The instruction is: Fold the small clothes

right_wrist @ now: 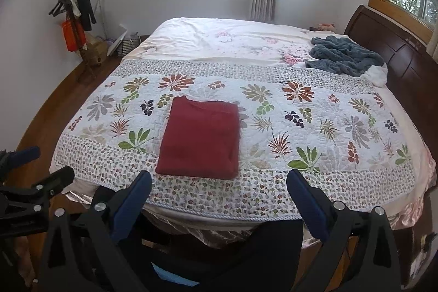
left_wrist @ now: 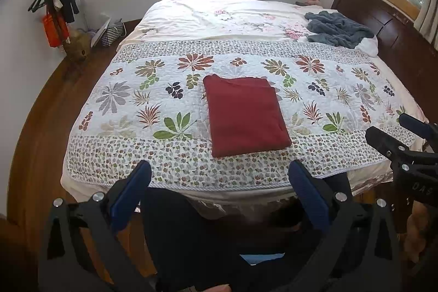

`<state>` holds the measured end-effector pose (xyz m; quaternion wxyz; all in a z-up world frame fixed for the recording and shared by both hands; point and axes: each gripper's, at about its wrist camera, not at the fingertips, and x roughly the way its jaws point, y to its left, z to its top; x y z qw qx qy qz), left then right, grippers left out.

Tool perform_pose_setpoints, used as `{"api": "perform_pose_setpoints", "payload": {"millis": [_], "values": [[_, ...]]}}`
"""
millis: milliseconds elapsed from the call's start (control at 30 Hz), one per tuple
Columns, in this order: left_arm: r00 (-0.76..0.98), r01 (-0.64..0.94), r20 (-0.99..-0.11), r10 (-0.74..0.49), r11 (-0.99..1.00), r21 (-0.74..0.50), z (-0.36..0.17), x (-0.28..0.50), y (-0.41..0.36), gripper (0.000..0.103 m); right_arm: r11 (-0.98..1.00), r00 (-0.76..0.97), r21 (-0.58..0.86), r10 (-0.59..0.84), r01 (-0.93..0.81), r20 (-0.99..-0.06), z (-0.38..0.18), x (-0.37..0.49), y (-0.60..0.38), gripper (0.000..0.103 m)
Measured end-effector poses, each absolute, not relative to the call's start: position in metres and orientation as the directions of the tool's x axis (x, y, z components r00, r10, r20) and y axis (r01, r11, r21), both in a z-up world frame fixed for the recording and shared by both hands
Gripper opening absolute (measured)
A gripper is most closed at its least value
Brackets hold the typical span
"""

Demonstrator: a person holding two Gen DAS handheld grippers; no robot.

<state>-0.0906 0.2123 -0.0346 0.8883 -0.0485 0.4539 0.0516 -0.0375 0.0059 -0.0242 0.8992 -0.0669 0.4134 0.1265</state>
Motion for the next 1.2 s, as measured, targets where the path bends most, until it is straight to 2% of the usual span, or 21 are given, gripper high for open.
{"api": "perform_pose_setpoints", "payload": {"millis": [1200], "values": [[0.599,-0.129,-0.799,0.049,0.991,-0.035,-0.020,-0.079,0.222,0.099,0.955,0.651,-0.037,0.172,-0.293,-0.739,-0.010,-0.032,0.013,0.099]]}}
